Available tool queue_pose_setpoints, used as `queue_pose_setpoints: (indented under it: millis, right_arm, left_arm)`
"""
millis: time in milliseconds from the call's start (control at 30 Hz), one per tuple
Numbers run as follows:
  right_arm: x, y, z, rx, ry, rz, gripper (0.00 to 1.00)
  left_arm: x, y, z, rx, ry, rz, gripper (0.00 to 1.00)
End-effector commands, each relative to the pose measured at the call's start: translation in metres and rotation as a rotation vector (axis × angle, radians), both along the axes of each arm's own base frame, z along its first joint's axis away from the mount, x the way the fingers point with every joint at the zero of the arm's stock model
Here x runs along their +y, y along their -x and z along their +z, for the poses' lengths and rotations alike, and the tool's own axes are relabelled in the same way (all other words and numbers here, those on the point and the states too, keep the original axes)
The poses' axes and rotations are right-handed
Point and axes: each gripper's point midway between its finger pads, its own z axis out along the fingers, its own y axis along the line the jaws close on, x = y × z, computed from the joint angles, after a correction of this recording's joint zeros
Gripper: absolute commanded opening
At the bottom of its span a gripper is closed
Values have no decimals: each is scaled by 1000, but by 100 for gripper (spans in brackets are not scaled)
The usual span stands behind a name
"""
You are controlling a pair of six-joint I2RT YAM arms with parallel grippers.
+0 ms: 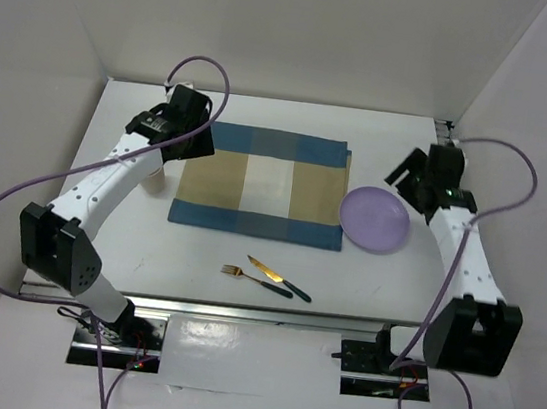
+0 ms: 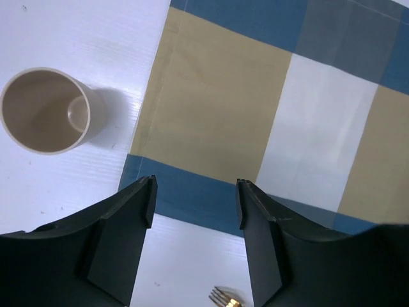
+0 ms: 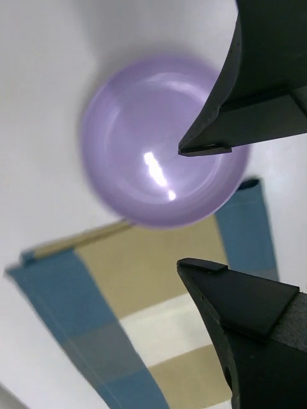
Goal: Set the dinner table for one person
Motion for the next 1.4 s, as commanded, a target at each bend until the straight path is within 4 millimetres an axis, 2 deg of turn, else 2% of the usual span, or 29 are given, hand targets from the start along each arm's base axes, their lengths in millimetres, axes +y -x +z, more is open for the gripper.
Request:
queue_pose_setpoints:
  millis: [0,33,67,133,167,200,267,333,367,400,500,533,633,667,800,833,867,933,967,1033,1067,1100,1133,1167,1233,1300,1333,1367]
  right_arm:
    - [-26,69,-38,147,-102,-194,77]
    - [-27,88,-58,196,-131,-215,77]
    - [-23,98,-63,210,-186,-224,77]
    - [-30,108,-66,183,-242,-267,78]
    - [-27,117,-85,222,-268,-266,78]
    - [-21,118,-86,216,-320,-252,78]
    - [-17,116,-101,211,-358,-243,78]
    - [-12,111,-106,203,-398,-237,78]
    - [-13,100,-105,160,-401,-219,78]
    - [-12,102,-112,160,-410,-228,78]
    - [-11,93,-122,153,-440,-232,78]
    - [-11,91,-125,160,-448,-240,78]
    - [-12,87,-143,201,-454,-248,74]
    - [-11,90,-153,237,-459,-255,72]
    - [-14,87,-164,253,-452,-267,56]
    - [-14,85,-164,255,-452,-267,41]
    - [-18,88,-167,267,-434,-288,33]
    - [-23,84,-156,246,-408,-290,18]
    - [-30,83,-150,233,-372,-303,4]
    - [-37,80,-127,187,-322,-292,0]
    - [-39,66,-102,126,-291,-276,0]
    - [-33,60,-88,97,-249,-250,0]
    - [-29,45,-58,29,-225,-215,0]
    - [-11,38,-44,9,-213,-148,0]
    - [12,19,-13,-35,-209,-65,0]
    - [39,8,-3,-38,-204,14,0]
    - [67,3,-13,1,-211,86,0]
    - [84,-9,0,-25,-223,135,0]
  left_arm:
    - [-10,8,1,-8,39,-71,70]
    - [-12,10,5,-16,54,-82,71]
    - [-15,13,1,-1,66,-96,71]
    - [-14,13,0,0,51,-112,71]
    - [-14,14,-1,9,48,-112,71]
    - [-13,16,-2,19,37,-120,71]
    - [-10,17,2,8,25,-123,71]
    - [-8,19,0,17,14,-116,71]
    - [-6,22,1,15,7,-124,71]
    - [-6,23,4,6,9,-124,71]
    - [-4,26,-3,24,-2,-131,71]
    - [-4,27,1,16,0,-131,71]
    - [-4,28,-3,25,-2,-131,71]
    - [-4,28,-3,25,-2,-131,71]
    - [-2,28,-3,22,-11,-123,71]
    - [-2,28,-3,22,-11,-123,71]
    - [0,27,-2,20,-18,-117,71]
    - [2,29,-3,27,-28,-109,71]
    - [2,28,0,18,-25,-109,71]
    - [2,27,0,18,-25,-109,71]
    - [-2,28,0,23,-8,-126,71]
    - [-12,21,2,-5,19,-140,71]
    - [-13,18,-1,-4,19,-140,71]
    - [-18,13,4,-19,35,-122,71]
    - [-15,8,6,-10,16,-95,71]
    - [-12,5,10,-12,6,-74,71]
    - [-8,8,11,-3,-7,-65,71]
    - [-7,7,11,-6,-15,-58,71]
